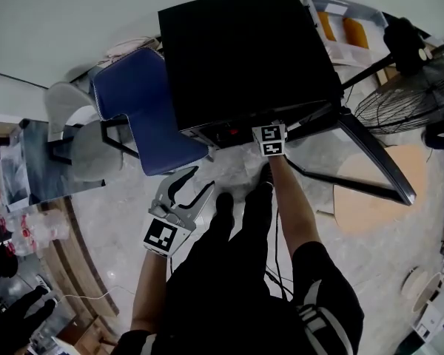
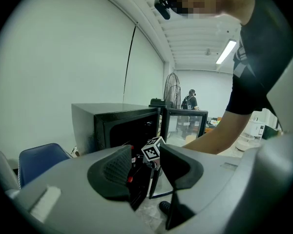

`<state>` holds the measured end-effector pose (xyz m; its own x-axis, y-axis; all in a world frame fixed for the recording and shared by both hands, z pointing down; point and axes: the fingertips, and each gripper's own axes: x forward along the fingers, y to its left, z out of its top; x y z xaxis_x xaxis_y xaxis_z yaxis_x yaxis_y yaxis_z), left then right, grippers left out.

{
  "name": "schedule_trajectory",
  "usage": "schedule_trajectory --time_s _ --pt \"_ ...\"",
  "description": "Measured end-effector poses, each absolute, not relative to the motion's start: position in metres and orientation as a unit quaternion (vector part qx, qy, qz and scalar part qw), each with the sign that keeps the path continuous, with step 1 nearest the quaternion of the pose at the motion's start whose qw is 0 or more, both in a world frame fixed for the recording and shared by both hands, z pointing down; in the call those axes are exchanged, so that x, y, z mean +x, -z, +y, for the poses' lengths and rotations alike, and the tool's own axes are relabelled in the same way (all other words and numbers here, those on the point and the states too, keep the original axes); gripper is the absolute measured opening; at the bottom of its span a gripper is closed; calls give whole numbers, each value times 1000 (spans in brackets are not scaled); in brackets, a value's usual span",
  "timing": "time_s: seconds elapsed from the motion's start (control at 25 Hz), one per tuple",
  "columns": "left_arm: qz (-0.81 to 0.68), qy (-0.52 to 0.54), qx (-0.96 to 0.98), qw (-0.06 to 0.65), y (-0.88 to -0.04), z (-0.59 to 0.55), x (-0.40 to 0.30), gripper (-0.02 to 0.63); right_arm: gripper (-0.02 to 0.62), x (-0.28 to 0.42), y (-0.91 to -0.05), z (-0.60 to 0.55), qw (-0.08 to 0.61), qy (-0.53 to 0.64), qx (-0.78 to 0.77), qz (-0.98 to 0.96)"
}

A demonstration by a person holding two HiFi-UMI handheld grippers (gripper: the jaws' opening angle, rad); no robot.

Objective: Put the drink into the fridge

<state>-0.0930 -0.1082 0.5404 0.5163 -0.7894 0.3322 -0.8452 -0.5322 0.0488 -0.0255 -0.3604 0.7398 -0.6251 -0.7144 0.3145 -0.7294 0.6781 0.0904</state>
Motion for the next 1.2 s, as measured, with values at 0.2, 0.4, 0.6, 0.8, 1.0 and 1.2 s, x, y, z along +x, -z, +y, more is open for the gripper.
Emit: schedule_trajectory --time_s 0.2,0.4,0.6,0.8,1.0,1.2 --pt "-467 -137 867 102 -538 -108 -92 183 199 -25 -742 -363 178 -25 396 -900" --pt "-465 -136 869 99 -537 -108 -92 183 227 -21 -744 -361 184 -25 397 -899" --pt "-465 -131 870 98 -536 -108 -94 183 241 -17 -743 -353 182 -30 401 -897" --pt "-461 -128 872 101 -539 -104 -93 181 241 -9 -744 -338 182 -40 408 -894" --pt "-456 -126 874 110 -546 -98 -91 181 214 -1 -743 -324 176 -51 413 -892" --pt "-451 -113 878 112 -543 -88 -92 114 130 8 -733 -309 181 -47 421 -887"
